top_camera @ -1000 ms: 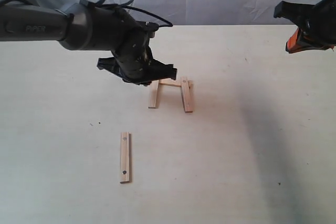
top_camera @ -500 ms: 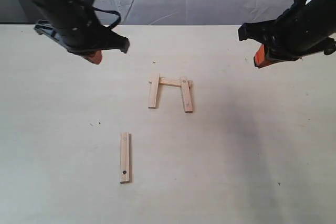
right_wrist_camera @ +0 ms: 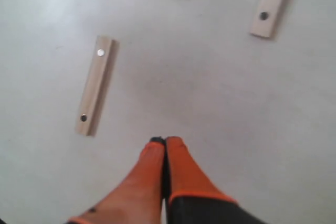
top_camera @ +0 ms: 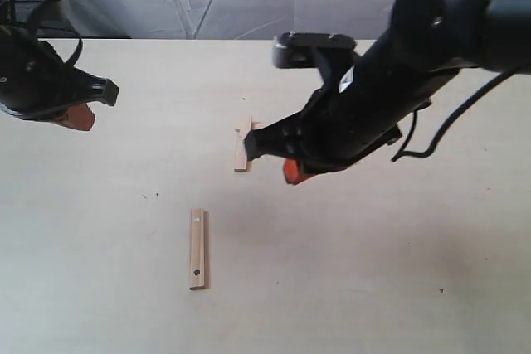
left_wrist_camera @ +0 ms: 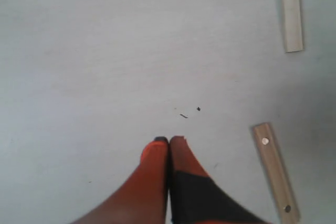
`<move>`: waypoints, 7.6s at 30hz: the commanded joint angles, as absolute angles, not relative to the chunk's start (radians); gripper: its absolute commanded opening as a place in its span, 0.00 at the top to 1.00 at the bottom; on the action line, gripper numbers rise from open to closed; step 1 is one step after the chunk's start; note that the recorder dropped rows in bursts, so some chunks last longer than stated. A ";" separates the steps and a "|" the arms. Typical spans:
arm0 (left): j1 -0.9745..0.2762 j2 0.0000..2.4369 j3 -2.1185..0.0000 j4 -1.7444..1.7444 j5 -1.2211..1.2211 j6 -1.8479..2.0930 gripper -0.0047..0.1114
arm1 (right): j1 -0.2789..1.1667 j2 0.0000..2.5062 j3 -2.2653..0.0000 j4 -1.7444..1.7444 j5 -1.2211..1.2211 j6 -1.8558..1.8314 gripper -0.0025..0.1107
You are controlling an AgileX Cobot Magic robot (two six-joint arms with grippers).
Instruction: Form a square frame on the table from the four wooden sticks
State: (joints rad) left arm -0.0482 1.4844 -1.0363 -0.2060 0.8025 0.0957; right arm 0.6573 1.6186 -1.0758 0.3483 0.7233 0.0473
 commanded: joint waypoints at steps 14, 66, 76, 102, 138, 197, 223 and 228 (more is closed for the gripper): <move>0.219 1.473 -0.995 -0.677 0.807 0.421 0.96 | 0.987 2.086 -1.580 0.062 0.897 0.419 0.88; 0.217 1.473 -0.995 -0.739 0.784 0.423 0.96 | 0.697 2.085 -1.630 0.008 0.955 -0.387 0.98; 0.217 1.473 -0.992 -0.739 0.767 0.426 0.96 | 0.686 2.168 -1.630 -0.037 0.834 -0.637 0.98; 0.217 1.473 -0.992 -0.736 0.758 0.427 0.96 | 0.686 2.208 -1.630 -0.077 0.733 -0.635 0.98; 0.217 1.473 -0.992 -0.736 0.755 0.427 0.96 | 0.686 2.246 -1.630 -0.088 0.760 -0.590 0.98; -0.107 0.965 -0.563 -0.498 0.364 0.445 0.96 | 0.310 1.209 -0.843 0.087 0.679 0.070 0.99; -0.107 0.605 -0.492 -0.471 0.381 0.450 0.96 | 0.310 0.621 -0.543 0.101 0.573 0.085 0.99; -0.107 0.605 -0.492 -0.469 0.379 0.453 0.96 | 0.267 0.536 -0.543 0.114 0.567 0.083 0.99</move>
